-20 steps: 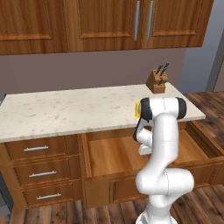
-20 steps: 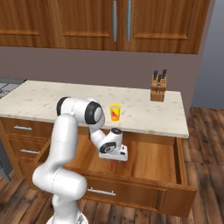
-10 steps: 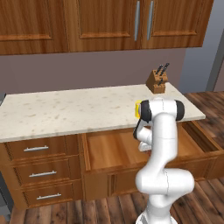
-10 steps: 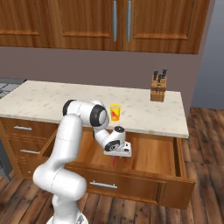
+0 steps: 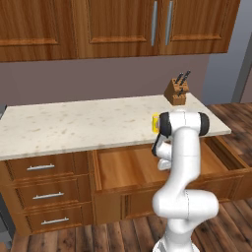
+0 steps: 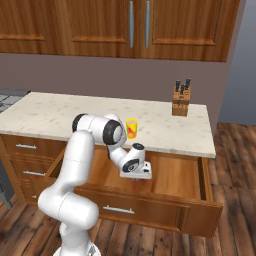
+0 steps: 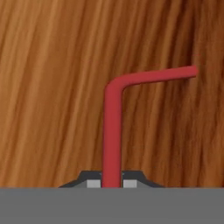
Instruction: Pick up the straw from the left drawer and put it inside the smoothie cup.
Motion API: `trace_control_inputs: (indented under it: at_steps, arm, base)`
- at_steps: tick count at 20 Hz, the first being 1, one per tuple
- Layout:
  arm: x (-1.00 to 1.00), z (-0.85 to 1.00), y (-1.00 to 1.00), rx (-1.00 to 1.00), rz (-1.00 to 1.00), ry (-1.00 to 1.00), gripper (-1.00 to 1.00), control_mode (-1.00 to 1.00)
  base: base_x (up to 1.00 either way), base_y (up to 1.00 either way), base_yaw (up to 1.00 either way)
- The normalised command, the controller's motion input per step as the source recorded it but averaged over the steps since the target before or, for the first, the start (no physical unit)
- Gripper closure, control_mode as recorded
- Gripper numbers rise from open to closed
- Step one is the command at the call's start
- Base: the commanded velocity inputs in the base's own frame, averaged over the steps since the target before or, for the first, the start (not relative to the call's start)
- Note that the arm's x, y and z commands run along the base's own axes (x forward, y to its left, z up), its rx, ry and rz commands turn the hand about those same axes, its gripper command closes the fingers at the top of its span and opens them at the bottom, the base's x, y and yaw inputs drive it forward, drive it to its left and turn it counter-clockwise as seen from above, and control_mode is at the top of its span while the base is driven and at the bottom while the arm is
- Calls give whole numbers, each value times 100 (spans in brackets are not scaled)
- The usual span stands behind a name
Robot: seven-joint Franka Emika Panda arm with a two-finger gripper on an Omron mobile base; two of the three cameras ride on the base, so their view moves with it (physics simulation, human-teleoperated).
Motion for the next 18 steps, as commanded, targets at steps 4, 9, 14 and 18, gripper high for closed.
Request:
trace_control_inputs:
  at_steps: [4,9,14,18]
  arm:
    - [-52,48,0,0,12,0,100,-100]
    - [-48,97,0,0,14,-3,100,-100]
    - [-40,100,0,0,15,-14,100,-100]
    - [-37,100,0,0,13,-19,100,-100]
  base:
    - [0,0,0]
    - [0,0,0]
    - [0,0,0]
    - [0,0,0]
